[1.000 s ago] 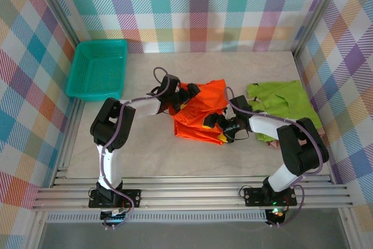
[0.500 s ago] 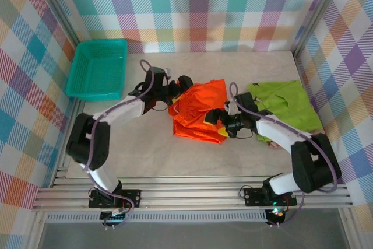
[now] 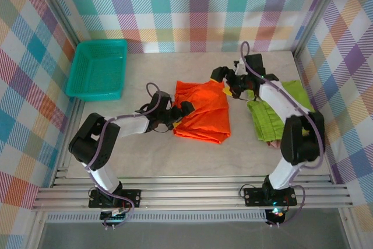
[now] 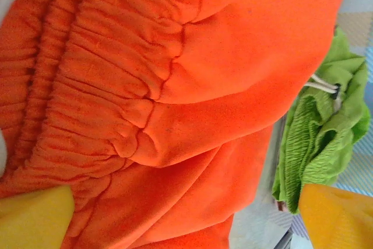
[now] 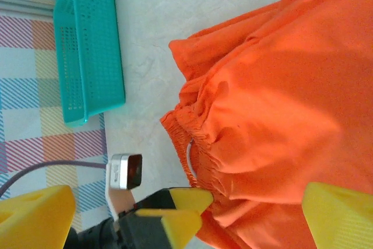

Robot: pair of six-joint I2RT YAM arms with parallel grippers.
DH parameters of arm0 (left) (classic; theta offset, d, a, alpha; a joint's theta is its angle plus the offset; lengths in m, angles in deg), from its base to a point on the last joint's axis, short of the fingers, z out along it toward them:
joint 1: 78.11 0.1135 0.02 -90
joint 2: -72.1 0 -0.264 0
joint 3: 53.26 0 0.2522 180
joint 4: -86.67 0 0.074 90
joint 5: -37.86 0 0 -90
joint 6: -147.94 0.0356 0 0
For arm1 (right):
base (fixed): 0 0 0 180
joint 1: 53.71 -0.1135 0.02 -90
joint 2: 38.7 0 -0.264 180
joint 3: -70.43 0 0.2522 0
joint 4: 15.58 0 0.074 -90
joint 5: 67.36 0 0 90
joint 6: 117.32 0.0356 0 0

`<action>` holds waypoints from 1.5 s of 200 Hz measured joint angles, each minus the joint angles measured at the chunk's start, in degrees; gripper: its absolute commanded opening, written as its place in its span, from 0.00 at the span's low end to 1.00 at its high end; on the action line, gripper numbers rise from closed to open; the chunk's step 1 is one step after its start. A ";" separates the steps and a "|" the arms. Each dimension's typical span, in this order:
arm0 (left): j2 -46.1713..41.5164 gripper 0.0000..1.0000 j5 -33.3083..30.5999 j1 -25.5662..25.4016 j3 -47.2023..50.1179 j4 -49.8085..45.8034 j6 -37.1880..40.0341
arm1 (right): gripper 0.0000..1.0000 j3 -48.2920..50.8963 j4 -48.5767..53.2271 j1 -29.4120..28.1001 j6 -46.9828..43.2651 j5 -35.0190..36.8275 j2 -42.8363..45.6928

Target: Fold and stack the shorts

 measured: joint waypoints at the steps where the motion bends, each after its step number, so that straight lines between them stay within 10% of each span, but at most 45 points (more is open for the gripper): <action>1: -0.04 1.00 -0.09 0.00 0.13 0.22 0.02 | 0.99 -0.22 0.00 -0.02 0.04 -0.07 -0.26; 80: -3.30 1.00 -2.40 -0.02 7.17 7.56 0.11 | 1.00 -11.76 -1.88 -1.18 4.04 -3.52 -24.11; 157: -6.45 1.00 -4.09 -0.02 14.16 13.44 0.98 | 1.00 -14.08 -2.14 -1.22 3.98 -3.58 -27.17; 237: -18.82 1.00 -7.26 0.00 1.79 -16.85 7.34 | 0.99 -2.80 1.92 -1.66 -9.84 4.26 -2.21; 300: -11.34 1.00 -4.85 0.00 -9.57 -16.26 9.77 | 0.99 5.20 8.70 1.27 -18.43 8.90 3.04</action>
